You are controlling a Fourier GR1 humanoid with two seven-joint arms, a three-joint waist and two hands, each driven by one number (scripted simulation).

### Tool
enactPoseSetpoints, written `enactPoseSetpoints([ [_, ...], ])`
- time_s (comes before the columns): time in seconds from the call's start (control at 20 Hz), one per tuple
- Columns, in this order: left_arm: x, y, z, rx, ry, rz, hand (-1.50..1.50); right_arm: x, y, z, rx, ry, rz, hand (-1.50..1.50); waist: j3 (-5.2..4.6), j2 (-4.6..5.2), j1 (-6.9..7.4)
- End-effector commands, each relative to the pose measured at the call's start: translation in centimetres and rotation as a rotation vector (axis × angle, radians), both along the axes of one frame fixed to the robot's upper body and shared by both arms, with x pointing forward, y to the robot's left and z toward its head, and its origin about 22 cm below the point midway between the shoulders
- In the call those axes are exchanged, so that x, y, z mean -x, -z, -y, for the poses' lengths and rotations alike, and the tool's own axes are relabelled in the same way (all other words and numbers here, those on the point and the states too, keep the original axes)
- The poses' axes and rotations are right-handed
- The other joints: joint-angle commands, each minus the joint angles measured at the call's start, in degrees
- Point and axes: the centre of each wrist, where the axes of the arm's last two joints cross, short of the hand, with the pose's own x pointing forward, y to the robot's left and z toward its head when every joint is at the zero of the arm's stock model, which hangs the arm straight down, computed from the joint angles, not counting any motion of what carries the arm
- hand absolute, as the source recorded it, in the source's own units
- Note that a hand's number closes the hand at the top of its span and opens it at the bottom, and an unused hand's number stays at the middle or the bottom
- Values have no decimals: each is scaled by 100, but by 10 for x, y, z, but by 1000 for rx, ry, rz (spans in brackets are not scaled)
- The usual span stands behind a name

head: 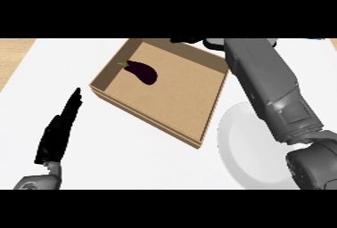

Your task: Pick the eggplant from the plate and place it in the cardboard box

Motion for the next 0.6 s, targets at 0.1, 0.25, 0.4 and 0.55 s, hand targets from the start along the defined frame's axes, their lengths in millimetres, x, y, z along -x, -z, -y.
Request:
enactPoseSetpoints([
  [0.1, 0, 0, 8, -3, 3, 8, 0, -7, -27, 101, -75, 141, 0, -150, 6, 38, 1],
  [0.25, 0, -1, 13, -4, 13, 9, 0, -2, -21, 142, -123, 150, 12, -150, 12, 80, 61],
  [0.4, 0, -6, 9, 3, 3, 14, 0, 9, 3, 178, -96, 141, 2, -150, 15, 67, 64],
  [0.55, 3, 5, 4, 4, 24, 17, 0, 8, -26, 190, -54, 108, 27, -150, 10, 118, 183],
])
